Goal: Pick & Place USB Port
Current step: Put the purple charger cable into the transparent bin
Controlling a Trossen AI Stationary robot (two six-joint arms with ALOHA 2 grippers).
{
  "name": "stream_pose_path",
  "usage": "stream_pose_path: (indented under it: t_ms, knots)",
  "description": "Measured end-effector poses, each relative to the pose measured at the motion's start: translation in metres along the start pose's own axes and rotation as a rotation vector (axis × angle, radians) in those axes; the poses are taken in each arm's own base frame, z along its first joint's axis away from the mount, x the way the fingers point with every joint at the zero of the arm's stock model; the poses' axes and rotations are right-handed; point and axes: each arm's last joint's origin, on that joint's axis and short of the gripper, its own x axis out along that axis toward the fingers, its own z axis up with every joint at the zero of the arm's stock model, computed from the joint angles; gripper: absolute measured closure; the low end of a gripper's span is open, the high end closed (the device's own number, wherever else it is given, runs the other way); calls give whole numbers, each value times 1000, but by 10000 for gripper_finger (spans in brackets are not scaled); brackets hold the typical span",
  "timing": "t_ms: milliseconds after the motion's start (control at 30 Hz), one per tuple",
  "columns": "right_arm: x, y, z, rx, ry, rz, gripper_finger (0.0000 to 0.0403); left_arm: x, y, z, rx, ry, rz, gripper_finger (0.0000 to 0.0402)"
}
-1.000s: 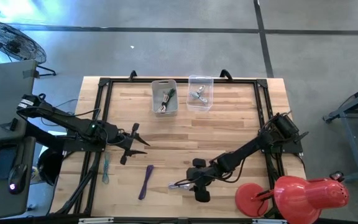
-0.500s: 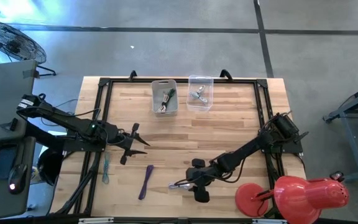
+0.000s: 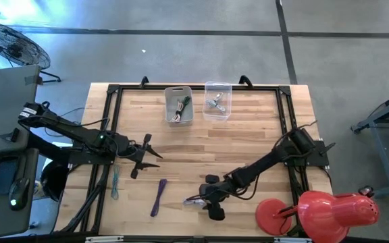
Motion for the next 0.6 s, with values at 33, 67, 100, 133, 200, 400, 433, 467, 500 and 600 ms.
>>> stream_pose_path:
  t_ms: [33,67,100,133,200,400,433,467,500,600]
  knots:
    - [0,-1,1,-4,-6,-9,197,0,0,0,0,1,0,238]
    - [0,-2,1,-8,-9,-15,198,0,0,0,-2,2,0,238]
    - [0,-3,2,-10,-11,-19,201,0,0,0,-3,5,-1,238]
    - [0,-4,2,-18,-13,-21,206,0,0,-1,-4,6,-2,238]
    - [0,-7,4,-14,-16,-30,225,0,0,-1,-5,8,-4,238]
    - [-1,-17,8,-15,-13,-55,352,0,0,-1,-6,8,-4,238]
    - [-1,-18,9,-32,-16,-61,373,0,0,-1,-5,8,-4,238]
    - [-1,-20,9,-47,-21,-68,383,0,0,-1,-5,8,-4,238]
    - [-1,-20,10,-58,-33,-86,383,0,0,-1,-5,8,-4,238]
    - [-2,-23,12,-74,-58,-140,381,0,0,-1,-5,8,-4,238]
